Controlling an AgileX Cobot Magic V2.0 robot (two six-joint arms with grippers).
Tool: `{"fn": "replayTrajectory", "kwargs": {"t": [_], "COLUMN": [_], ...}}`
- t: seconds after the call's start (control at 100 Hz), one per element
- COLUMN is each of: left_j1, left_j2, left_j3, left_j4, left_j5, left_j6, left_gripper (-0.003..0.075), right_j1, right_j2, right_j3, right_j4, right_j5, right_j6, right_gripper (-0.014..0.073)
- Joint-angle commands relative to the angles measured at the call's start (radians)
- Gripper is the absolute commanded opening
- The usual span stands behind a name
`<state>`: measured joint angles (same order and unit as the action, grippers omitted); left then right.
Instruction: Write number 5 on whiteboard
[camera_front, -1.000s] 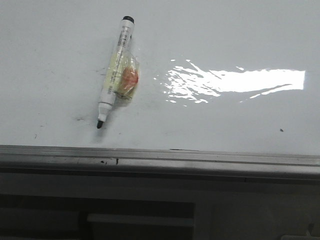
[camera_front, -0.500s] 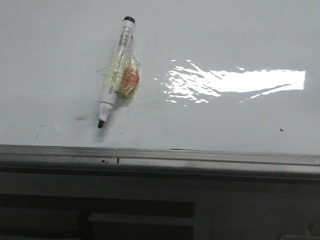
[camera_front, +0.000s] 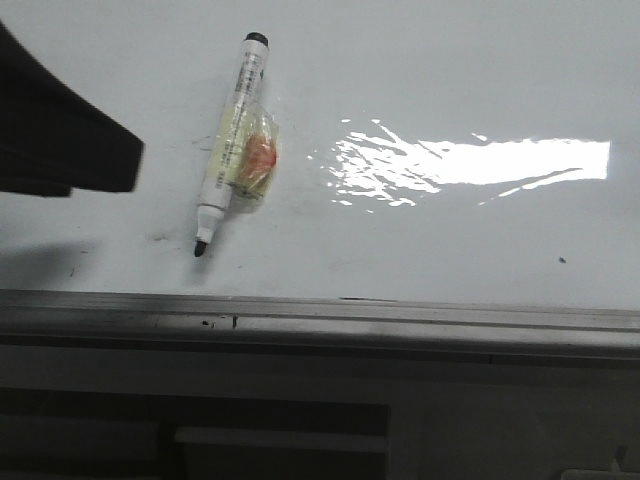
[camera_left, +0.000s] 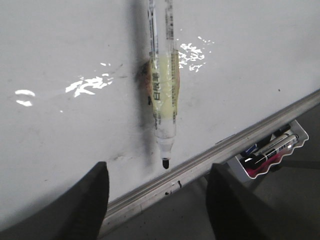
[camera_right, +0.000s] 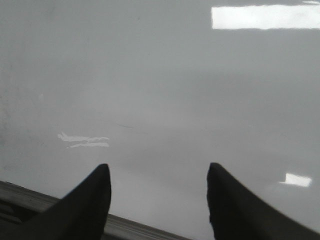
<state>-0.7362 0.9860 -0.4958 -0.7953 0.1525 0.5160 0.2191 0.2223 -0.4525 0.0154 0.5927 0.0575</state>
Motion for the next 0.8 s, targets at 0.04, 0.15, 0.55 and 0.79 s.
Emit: {"fn": "replayTrajectory", "kwargs": {"t": [0.04, 0.15, 0.55, 0.79], "left_j1": [-0.069, -0.113, -0.140, -0.140], "left_j2": [0.091, 0.165, 0.340, 0.333], "left_j3": [-0.053, -0.094, -0.162, -0.162], "left_j4": [-0.064, -0.064, -0.081, -0.079], "left_j5": [-0.179, -0.204, -0.277, -0.269], "left_j6": [0.002, 0.002, 0.001, 0.001], "left_gripper": [0.0398, 0.0398, 0.0235, -0.0020], "right_j1": [-0.003, -0.003, -0.003, -0.003], "right_j2": [0.019, 0.019, 0.019, 0.019], "right_j3": [-0.037, -0.037, -0.037, -0.039], "right_j4": [0.006, 0.006, 0.006, 0.129], "right_j5": [-0.072, -0.072, -0.076, -0.086], "right_j6": [-0.010, -0.010, -0.010, -0.081], "right_gripper": [0.0385, 0.0385, 0.0385, 0.0385]}}
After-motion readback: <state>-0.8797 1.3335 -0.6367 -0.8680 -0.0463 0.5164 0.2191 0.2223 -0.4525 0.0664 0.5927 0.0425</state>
